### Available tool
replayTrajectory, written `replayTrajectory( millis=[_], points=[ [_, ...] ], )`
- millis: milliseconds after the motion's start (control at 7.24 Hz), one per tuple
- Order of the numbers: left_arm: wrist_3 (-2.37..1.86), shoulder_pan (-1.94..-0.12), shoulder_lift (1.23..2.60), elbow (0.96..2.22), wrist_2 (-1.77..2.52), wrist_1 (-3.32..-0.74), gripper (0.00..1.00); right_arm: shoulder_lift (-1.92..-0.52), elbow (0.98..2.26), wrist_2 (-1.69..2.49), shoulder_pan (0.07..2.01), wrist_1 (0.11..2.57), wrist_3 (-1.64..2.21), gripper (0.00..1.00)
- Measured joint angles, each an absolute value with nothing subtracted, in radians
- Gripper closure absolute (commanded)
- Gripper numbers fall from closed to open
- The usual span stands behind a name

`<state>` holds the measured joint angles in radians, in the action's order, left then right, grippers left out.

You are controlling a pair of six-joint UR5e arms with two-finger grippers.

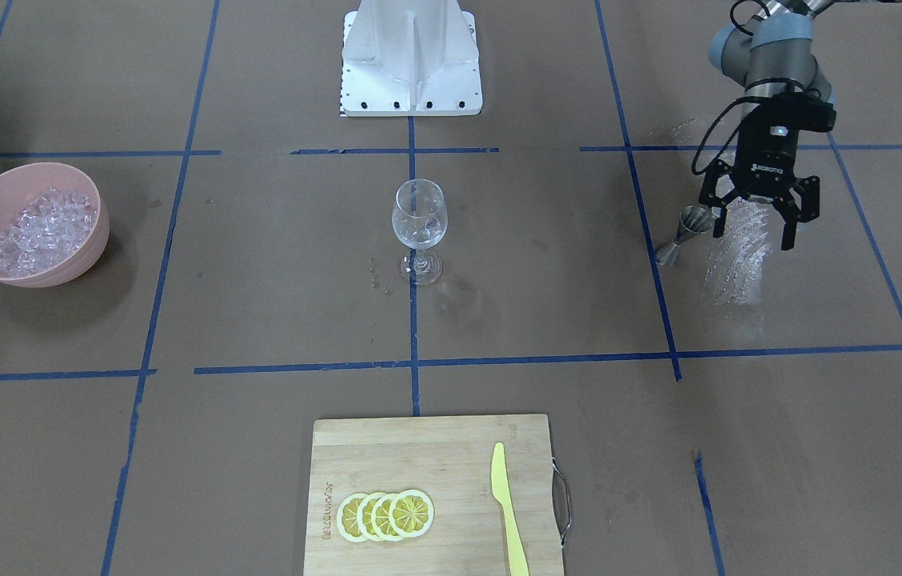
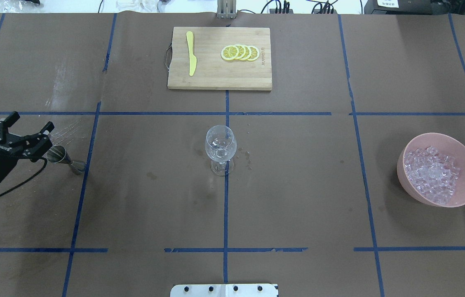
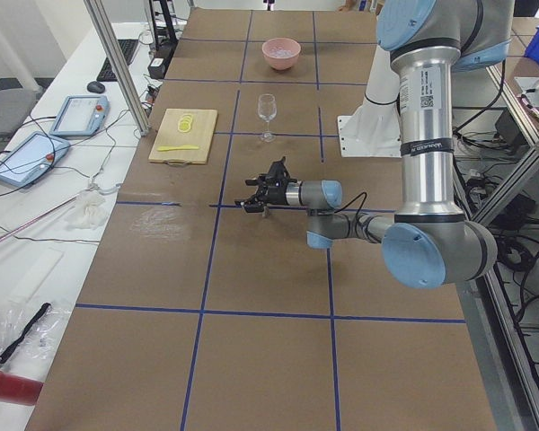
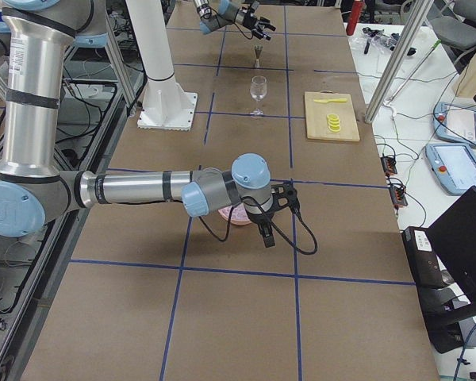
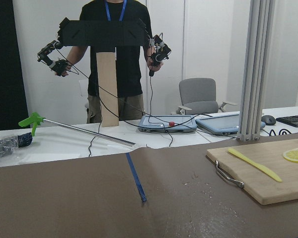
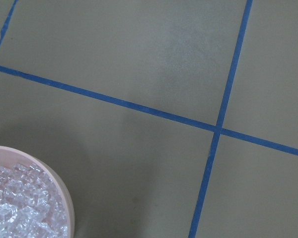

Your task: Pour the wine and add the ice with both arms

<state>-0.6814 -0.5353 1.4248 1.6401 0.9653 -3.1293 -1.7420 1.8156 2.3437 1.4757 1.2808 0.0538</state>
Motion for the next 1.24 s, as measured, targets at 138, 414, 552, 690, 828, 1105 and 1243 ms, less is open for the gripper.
replayTrajectory(
  millis=[138, 414, 552, 690, 828, 1105, 1243],
  points=[
    [-0.613, -0.664, 1.421, 1.642, 1.130, -3.080, 0.00, -1.743, 1.816, 2.343, 1.476, 1.281, 0.053, 0.00],
    [-0.440, -0.946, 1.429, 1.687, 1.483, -2.859, 0.00, -1.745, 1.818, 2.339, 1.476, 1.280, 0.052, 0.00],
    [-0.274, -1.096, 1.441, 1.734, 1.634, -2.697, 0.00, -1.745, 1.818, 2.337, 1.476, 1.280, 0.051, 0.00],
    [-0.130, -1.244, 1.466, 1.772, 1.762, -2.526, 0.00, -1.745, 1.816, 2.335, 1.476, 1.279, 0.050, 0.00],
    [-0.053, -1.367, 1.487, 1.792, 1.862, -2.378, 0.00, -1.745, 1.812, 2.334, 1.476, 1.280, 0.050, 0.00],
    [0.027, -1.481, 1.444, 1.785, 1.946, -2.219, 0.00, -1.748, 1.807, 2.340, 1.476, 1.281, 0.054, 0.00],
    [0.048, -1.504, 1.421, 1.775, 1.972, -2.112, 0.00, -1.749, 1.804, 2.350, 1.476, 1.281, 0.054, 0.00]
  ],
)
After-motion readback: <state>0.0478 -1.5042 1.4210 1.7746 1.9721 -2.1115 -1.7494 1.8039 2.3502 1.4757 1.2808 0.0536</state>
